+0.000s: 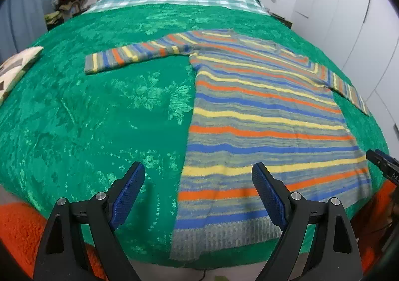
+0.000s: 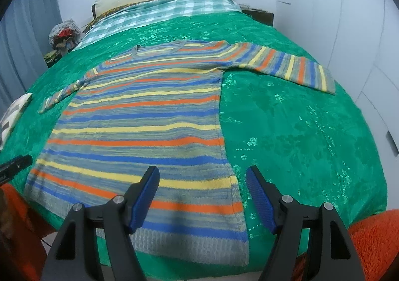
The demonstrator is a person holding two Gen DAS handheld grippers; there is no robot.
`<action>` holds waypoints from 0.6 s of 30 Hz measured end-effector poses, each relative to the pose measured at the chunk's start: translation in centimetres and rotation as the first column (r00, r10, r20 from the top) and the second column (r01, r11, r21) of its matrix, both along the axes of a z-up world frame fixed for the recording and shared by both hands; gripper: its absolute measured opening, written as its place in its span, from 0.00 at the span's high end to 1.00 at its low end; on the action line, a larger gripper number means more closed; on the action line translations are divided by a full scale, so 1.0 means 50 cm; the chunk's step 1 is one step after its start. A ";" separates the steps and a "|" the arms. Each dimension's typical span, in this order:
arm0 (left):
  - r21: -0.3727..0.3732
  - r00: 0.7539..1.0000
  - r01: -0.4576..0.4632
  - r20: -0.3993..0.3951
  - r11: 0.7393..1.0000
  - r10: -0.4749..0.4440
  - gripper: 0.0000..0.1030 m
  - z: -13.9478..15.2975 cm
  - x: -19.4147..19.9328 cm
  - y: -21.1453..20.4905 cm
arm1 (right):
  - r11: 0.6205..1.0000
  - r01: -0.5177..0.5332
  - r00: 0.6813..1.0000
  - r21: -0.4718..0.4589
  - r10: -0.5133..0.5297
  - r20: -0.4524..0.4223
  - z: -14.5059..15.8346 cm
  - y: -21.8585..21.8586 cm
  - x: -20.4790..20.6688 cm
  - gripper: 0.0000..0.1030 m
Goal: Fold small clothes
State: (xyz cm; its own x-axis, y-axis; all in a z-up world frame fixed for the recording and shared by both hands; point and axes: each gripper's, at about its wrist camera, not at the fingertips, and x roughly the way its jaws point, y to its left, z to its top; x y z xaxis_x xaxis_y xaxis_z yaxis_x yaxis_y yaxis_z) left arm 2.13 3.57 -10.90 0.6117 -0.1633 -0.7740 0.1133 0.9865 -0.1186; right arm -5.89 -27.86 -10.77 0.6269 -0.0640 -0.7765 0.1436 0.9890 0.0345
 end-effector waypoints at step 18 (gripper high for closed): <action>-0.048 0.997 -0.068 0.021 0.997 0.069 0.13 0.009 -0.010 0.032 | 1.000 0.015 1.000 -0.015 -0.015 0.008 -0.002 -0.001 -0.008 0.31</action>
State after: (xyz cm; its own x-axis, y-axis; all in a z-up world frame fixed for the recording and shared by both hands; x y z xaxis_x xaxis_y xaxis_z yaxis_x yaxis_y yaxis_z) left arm 1.60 5.19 -10.46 0.6400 -0.1560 -0.7524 0.0484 0.9854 -0.1631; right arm -6.28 -27.92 -10.86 0.6318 -0.0851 -0.7705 0.1579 0.9872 0.0204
